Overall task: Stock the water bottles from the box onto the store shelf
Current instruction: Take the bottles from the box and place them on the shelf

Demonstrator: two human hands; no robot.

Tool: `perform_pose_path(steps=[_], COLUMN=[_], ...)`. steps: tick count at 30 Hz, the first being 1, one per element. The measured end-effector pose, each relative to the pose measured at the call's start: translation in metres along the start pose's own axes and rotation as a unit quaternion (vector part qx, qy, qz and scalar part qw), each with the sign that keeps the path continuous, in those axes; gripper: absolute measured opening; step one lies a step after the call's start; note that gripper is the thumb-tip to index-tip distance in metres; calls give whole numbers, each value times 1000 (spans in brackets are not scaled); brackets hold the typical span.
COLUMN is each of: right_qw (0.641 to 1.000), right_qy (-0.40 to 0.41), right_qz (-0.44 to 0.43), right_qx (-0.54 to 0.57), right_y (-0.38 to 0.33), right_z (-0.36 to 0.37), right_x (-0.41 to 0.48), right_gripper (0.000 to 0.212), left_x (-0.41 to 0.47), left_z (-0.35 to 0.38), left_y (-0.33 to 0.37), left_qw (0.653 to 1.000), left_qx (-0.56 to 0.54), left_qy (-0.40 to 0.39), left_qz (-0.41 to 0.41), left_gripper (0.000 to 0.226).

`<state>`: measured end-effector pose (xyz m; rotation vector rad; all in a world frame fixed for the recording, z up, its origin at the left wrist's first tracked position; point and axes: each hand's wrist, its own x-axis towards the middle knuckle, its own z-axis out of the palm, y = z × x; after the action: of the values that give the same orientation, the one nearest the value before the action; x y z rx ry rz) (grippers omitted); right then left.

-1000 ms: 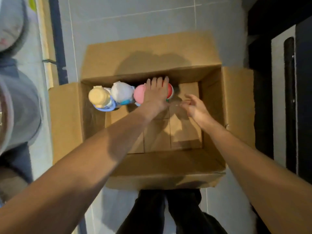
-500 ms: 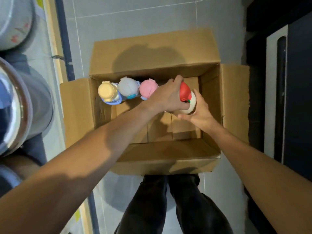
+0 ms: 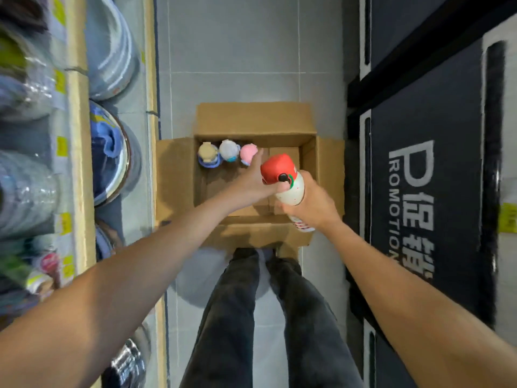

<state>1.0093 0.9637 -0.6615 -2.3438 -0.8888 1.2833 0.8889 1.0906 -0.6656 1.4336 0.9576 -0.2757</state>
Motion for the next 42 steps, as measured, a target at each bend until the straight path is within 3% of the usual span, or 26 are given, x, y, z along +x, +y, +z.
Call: perform_pose_path(steps=[3,6,9,11,14,16,18,21,24,28,31,33,35,38,42], right_qw=[1000,1000,998,990,964,950,920,882,840,794,760,711,672,612,552], right_qy=[6,6,-13,-30,-73,-97,-137,-180,-237,-280,-299,-333,-357,-370,-393], right_qz=[-1,-22,-65,-136,-252,-285,-347,-409,-460,-500,-529,-561,-589,-638,-683], right_qx=[-13,-9,4,0,-49,-81,-119,-152,-163,-203,-233,-261,-274,-285,-273], right_y=[-19,-44,-58,-64,-74,-79,-80,-90,-109,-113,-110,-104,-99,-77,-57], right_z=[-2,-1,6,11,20,26,44,74,98,150,186,214,241,287,327], right_x=[-37,-89,-134,-161,-206,-229,-274,-326,-403,-493,-552,-614,-676,-777,-890], right_gripper=[69,70,67,59,45,38,37,40,27,30,43,32,27,40,30], left_x=[-48,-111,-169,-210,-275,-304,-363,-437,-505,-603,-663,-717,-772,-863,-959], left_z=[2,8,28,47,75,89,116,143,166,209,247,281,313,373,431], left_y=[9,12,7,4,-4,-12,-32,-55,-82,-122,-143,-164,-183,-218,-257], left_qw=[993,985,975,966,938,924,900,851,824,772,733,696,667,624,581], left_qx=[-107,-161,-201,-229,-286,-310,-334,-372,-381,-404,-419,-423,-425,-412,-367], left_qy=[23,47,94,118,189,216,277,367,416,488,533,576,608,661,724], left_qz=[-30,-25,12,35,57,57,49,50,43,50,66,69,66,64,66], left_gripper=[112,78,77,73,50,61,75,73,92,56,44,37,32,32,40])
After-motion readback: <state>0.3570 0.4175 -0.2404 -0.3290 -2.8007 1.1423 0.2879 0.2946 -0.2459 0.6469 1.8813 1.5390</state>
